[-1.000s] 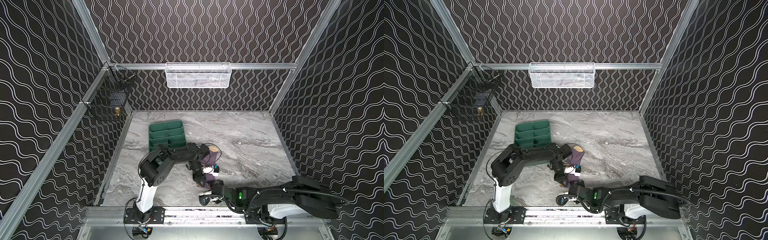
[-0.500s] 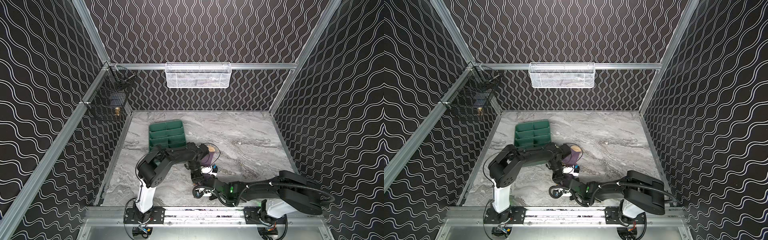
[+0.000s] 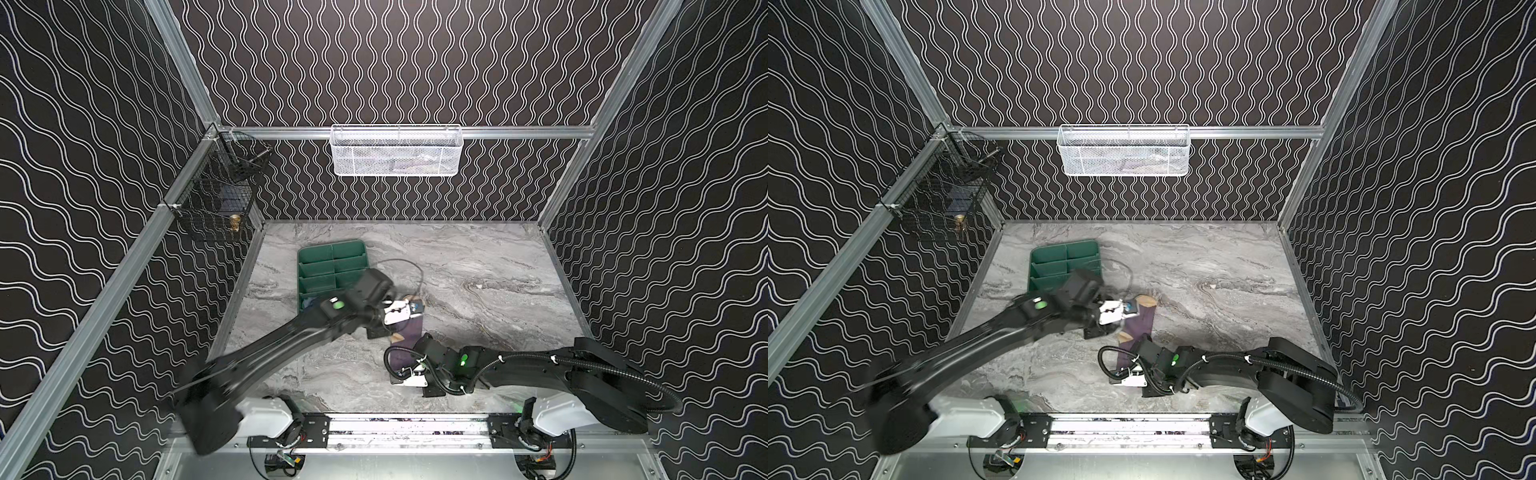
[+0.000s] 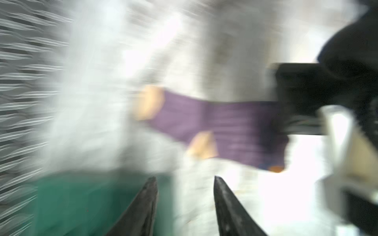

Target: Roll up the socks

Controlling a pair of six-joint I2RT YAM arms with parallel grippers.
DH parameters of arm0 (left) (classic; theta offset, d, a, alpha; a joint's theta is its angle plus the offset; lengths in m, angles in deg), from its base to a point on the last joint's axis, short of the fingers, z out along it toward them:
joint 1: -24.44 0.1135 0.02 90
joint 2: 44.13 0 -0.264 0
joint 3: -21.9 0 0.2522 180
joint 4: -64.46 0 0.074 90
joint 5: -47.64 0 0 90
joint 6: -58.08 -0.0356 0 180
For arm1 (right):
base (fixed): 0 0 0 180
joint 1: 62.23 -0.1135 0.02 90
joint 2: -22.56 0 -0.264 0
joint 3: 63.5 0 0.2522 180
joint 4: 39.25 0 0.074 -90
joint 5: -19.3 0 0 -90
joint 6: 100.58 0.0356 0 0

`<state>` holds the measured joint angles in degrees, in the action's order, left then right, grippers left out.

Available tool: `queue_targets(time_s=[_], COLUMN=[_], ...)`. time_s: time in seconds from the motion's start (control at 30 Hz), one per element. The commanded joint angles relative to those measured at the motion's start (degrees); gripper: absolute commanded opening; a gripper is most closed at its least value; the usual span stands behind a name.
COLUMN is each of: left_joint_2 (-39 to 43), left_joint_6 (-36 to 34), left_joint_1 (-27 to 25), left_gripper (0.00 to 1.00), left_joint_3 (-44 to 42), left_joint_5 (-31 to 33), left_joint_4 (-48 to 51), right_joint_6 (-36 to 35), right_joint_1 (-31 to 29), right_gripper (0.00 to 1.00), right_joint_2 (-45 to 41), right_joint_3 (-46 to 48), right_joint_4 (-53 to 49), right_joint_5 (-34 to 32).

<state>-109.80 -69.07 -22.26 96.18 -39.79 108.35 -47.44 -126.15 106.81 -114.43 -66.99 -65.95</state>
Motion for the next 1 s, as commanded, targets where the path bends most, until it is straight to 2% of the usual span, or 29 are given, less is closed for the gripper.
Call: queue_targets(time_s=[0.0,0.1,0.2,0.3,0.4,0.53,0.67,0.77,0.97], left_joint_2=[12.3,18.9,17.7,14.1,12.7,8.8,4.1,-2.0,-9.6], left_joint_6=[-4.7,-8.2,-10.1,-11.0,-13.3,-15.2,-16.2,-14.0,-4.8], left_joint_1=[0.2,0.2,0.1,0.1,-2.9,-7.1,-18.6,-23.9,-25.1], left_gripper=[0.61,0.64,0.64,0.67,0.73,0.73,0.74,0.73,0.72], left_joint_3=[-2.1,2.6,11.9,18.7,19.0,14.0,2.4,-5.4,-16.0], left_joint_5=[10.8,0.5,-9.6,-15.8,-18.1,-15.1,-3.1,4.2,2.7], left_joint_4=[-12.5,-3.0,12.5,21.4,21.8,20.6,14.6,9.2,-4.4], right_joint_6=[1.5,2.8,2.5,2.2,1.3,0.3,-0.5,-1.3,-2.1], right_joint_1=[2.2,5.2,7.3,8.6,10.1,11.8,13.1,14.1,16.0], right_gripper=[0.00,0.00,0.00,0.00,0.00,0.00,0.00,0.00,0.00], right_joint_2=[2.1,6.3,11.2,16.0,20.3,25.9,30.3,32.1,33.7], right_joint_3=[-1.6,-6.0,-10.2,-13.8,-16.5,-19.3,-22.3,-23.0,-23.3], right_joint_4=[-17.2,-21.0,-24.4,-26.5,-28.5,-28.9,-28.7,-27.8,-26.9], right_joint_5=[8.0,11.4,15.0,16.3,17.1,16.4,16.9,16.8,16.4])
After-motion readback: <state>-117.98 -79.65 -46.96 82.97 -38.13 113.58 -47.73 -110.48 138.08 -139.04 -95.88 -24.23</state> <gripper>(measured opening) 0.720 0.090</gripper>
